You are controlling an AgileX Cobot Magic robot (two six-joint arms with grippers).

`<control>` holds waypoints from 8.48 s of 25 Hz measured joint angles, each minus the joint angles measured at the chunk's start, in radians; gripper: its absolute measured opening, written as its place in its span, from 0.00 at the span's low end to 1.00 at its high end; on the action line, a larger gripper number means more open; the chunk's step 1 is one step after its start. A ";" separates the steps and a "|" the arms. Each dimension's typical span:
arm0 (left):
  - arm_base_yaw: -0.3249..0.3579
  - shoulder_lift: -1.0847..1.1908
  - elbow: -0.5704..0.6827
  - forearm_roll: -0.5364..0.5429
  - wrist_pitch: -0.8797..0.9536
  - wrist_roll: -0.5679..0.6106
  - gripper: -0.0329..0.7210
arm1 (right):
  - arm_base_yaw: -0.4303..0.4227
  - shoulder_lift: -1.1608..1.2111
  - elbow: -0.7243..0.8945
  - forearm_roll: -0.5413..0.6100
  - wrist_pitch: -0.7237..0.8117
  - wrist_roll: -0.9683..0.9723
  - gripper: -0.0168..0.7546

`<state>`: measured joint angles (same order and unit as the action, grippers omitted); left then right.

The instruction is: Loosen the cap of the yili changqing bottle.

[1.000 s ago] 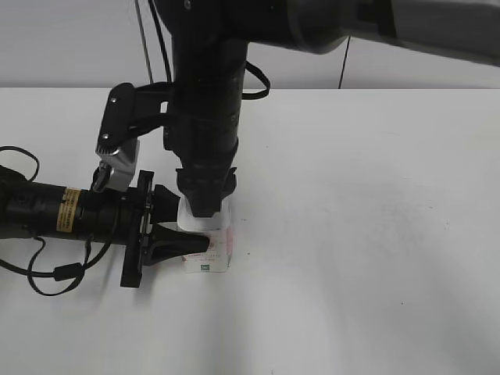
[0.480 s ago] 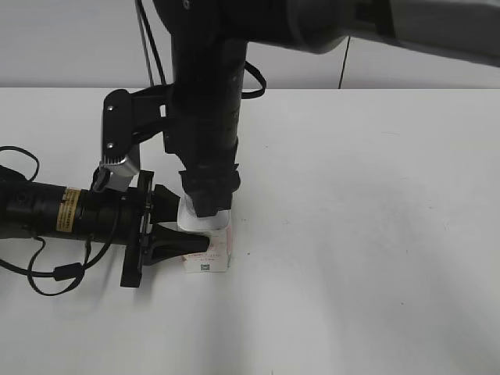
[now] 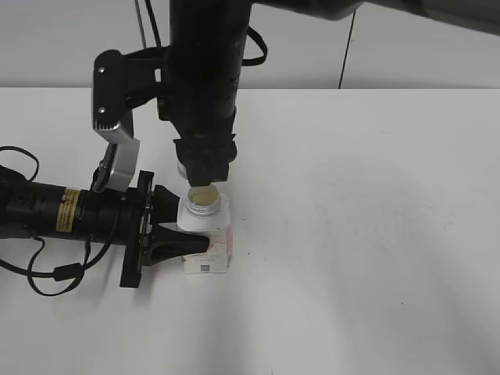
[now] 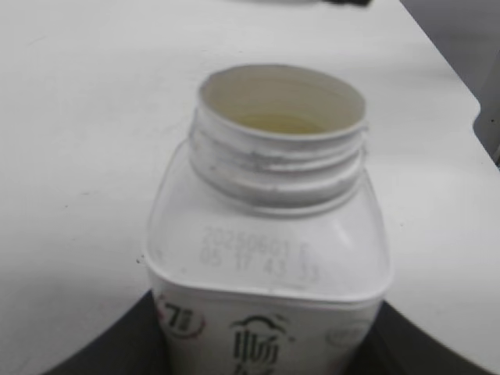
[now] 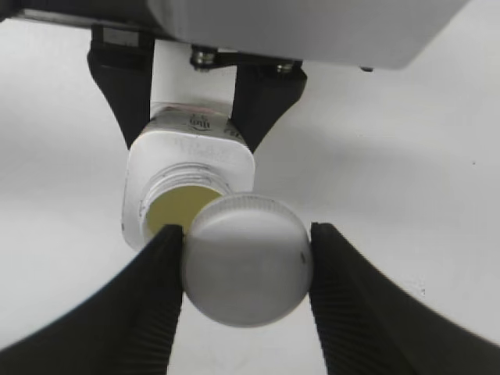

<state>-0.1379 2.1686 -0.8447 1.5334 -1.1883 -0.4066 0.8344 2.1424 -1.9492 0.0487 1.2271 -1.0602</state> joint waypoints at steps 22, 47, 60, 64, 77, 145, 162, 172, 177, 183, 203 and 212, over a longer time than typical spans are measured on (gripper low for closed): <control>0.000 0.000 0.000 0.002 -0.001 0.001 0.47 | -0.024 -0.095 -0.002 0.056 0.000 1.215 0.53; -0.003 0.010 0.000 -0.206 0.020 0.000 0.47 | -0.392 -0.100 0.104 0.080 -0.003 1.180 0.53; -0.003 0.010 0.000 -0.276 0.053 0.053 0.47 | -0.395 -0.100 0.385 0.020 -0.086 1.176 0.53; -0.003 0.010 0.000 -0.276 0.054 0.053 0.47 | -0.395 -0.075 0.443 0.027 -0.156 1.190 0.53; -0.003 0.010 0.000 -0.247 0.051 0.056 0.47 | -0.395 0.012 0.477 0.038 -0.388 1.214 0.53; 0.217 -0.577 -0.100 -1.206 1.668 0.223 0.76 | -0.522 -0.336 0.272 -0.359 -0.016 1.144 0.79; 0.215 -0.700 -0.349 -1.558 2.260 0.534 0.75 | -0.704 -0.528 0.278 -0.049 -0.011 0.994 0.79; 0.215 -1.001 -0.170 -1.579 2.251 0.534 0.75 | -0.704 -0.797 0.570 -0.018 -0.032 0.993 0.79; 0.215 -1.135 -0.045 -1.597 2.228 0.534 0.75 | -0.704 -0.940 0.799 0.001 -0.129 0.993 0.79; 0.215 -1.273 0.126 -1.627 2.202 0.535 0.75 | -0.704 -1.096 1.046 0.004 -0.206 0.993 0.79; 0.215 -1.621 0.315 -1.682 2.235 0.535 0.72 | -0.704 -1.567 1.434 0.004 -0.331 0.993 0.78; 0.215 -1.803 0.317 -1.683 2.243 0.535 0.71 | -0.704 -1.679 1.426 0.011 -0.308 0.993 0.78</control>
<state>0.0770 0.3659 -0.5277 -0.1496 1.0547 0.1284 0.1305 0.4632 -0.5229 0.0598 0.9195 -0.0675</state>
